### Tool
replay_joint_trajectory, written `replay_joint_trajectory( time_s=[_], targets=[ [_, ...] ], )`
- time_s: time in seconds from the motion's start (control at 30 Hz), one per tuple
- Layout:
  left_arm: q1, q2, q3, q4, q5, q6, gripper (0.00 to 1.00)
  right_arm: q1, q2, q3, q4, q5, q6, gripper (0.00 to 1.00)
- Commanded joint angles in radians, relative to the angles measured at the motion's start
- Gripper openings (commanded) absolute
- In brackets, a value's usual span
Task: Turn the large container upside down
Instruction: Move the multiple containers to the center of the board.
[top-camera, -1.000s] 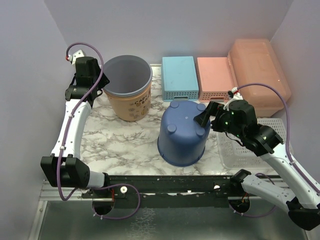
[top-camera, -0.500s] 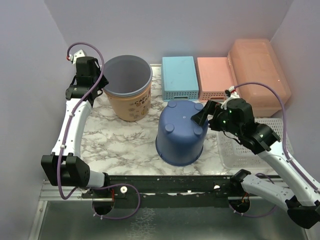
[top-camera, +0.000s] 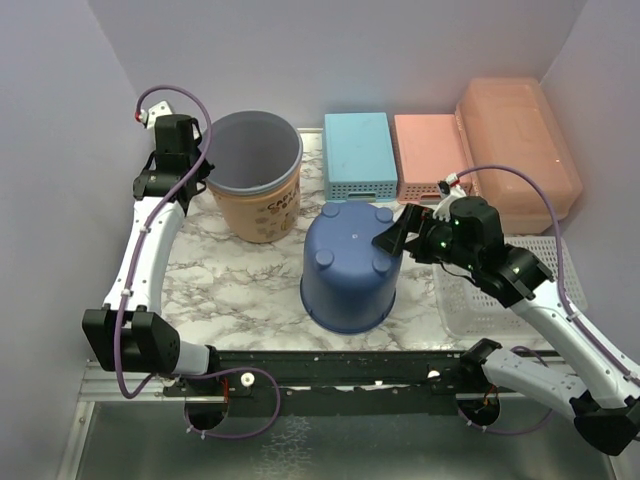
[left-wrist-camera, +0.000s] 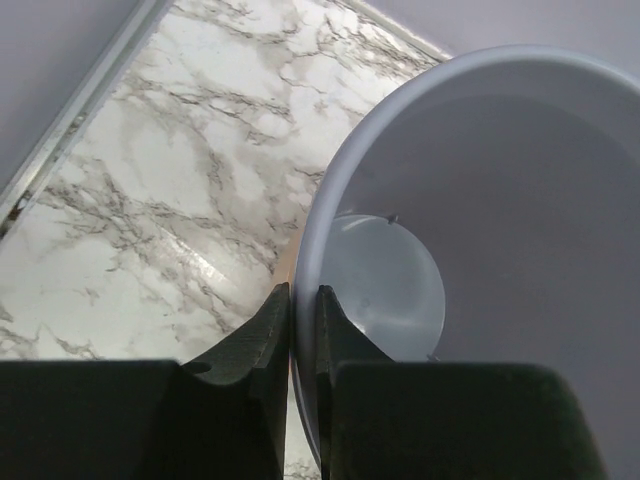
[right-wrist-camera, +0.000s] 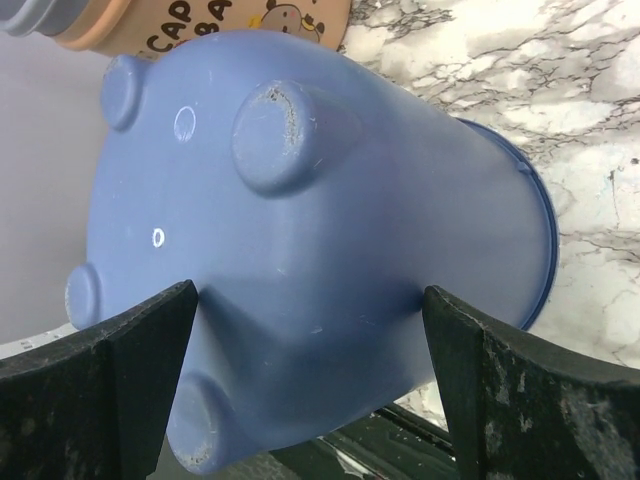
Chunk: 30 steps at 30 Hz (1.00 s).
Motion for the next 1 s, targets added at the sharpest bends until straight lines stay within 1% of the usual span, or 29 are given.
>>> replay_joint_trajectory(
  time_s=[0.0, 0.1, 0.27, 0.4, 0.57, 0.63, 0.67, 0.7, 0.77, 0.83, 0.9, 0.97],
  targets=[
    [0.012, -0.059, 0.017, -0.046, -0.142, 0.046, 0.00, 0.000, 0.014, -0.011, 0.034, -0.072, 0.007, 0.96],
    [0.045, -0.081, 0.021, -0.078, -0.174, 0.052, 0.00, 0.000, 0.022, -0.012, 0.045, -0.083, 0.010, 0.96],
    [0.146, -0.132, 0.024, -0.146, -0.237, 0.082, 0.00, 0.001, 0.044, -0.013, 0.076, -0.115, 0.013, 0.96],
    [0.235, -0.195, -0.022, -0.189, -0.241, 0.101, 0.00, 0.000, 0.077, -0.006, 0.117, -0.153, 0.024, 0.96],
    [0.291, -0.267, -0.049, -0.221, -0.302, 0.121, 0.00, 0.000, 0.148, 0.022, 0.184, -0.182, 0.050, 0.96],
    [0.302, -0.283, -0.050, -0.223, -0.327, 0.130, 0.00, 0.000, 0.194, 0.055, 0.200, -0.228, 0.034, 0.96],
    [0.306, -0.286, -0.049, -0.225, -0.339, 0.134, 0.00, 0.000, 0.220, 0.080, 0.188, -0.252, 0.001, 0.96],
    [0.309, -0.290, -0.047, -0.226, -0.346, 0.137, 0.00, 0.000, 0.245, 0.125, 0.140, -0.251, -0.045, 0.96],
    [0.315, -0.297, -0.048, -0.224, -0.341, 0.143, 0.00, 0.000, 0.281, 0.225, 0.010, -0.161, -0.145, 0.97],
    [0.314, -0.300, -0.054, -0.218, -0.330, 0.154, 0.00, 0.000, 0.273, 0.285, -0.070, -0.038, -0.246, 0.98],
    [0.315, -0.302, -0.068, -0.216, -0.319, 0.160, 0.00, 0.001, 0.204, 0.278, -0.080, 0.075, -0.314, 1.00],
    [0.314, -0.310, -0.086, -0.213, -0.296, 0.161, 0.00, 0.000, 0.120, 0.227, -0.055, 0.116, -0.371, 1.00]
  ],
)
